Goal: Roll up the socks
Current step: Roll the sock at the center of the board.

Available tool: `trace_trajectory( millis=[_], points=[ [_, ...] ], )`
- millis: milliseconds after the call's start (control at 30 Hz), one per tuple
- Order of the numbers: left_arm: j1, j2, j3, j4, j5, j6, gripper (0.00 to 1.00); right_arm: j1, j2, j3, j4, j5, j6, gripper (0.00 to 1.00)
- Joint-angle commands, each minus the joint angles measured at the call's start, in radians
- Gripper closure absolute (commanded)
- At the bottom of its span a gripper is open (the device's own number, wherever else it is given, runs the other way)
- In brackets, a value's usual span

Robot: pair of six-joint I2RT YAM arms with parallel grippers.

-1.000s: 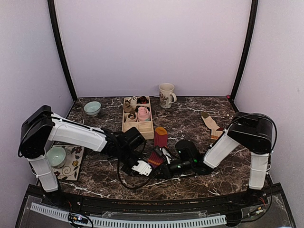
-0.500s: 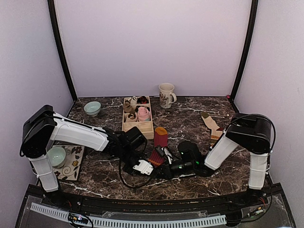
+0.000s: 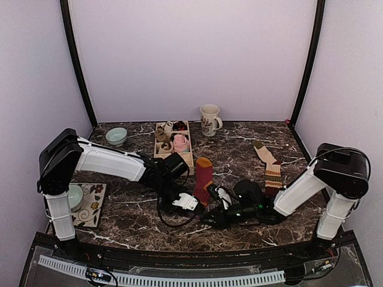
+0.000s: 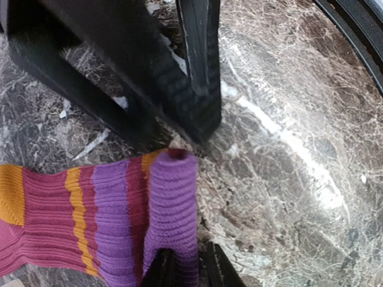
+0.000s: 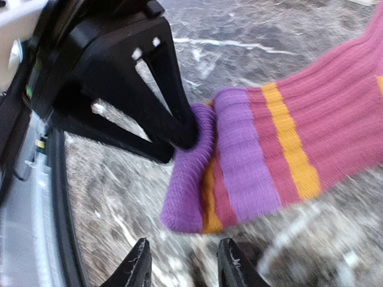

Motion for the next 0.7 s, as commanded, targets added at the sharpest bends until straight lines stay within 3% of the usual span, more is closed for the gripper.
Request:
trace_trajectory(
  millis=[0, 200, 333, 667],
  points=[
    [0.014, 0.076, 0.050, -0.197, 0.019, -0.023, 0.77, 0.052, -0.100, -0.065, -0.289, 0.261, -0.117, 0.61],
    [0.015, 0.182, 0.186, -0.408, 0.092, -0.032, 0.80, 0.142, -0.275, -0.131, -0.271, 0.419, -0.272, 0.60],
    [0.015, 0.209, 0.219, -0.416, 0.124, -0.050, 0.86, 0.237, -0.359, -0.165, -0.253, 0.541, -0.404, 0.58],
    [0.016, 0.232, 0.234, -0.395, 0.109, -0.095, 0.78, 0.314, -0.273, -0.037, -0.319, 0.624, -0.627, 0.58]
  ],
)
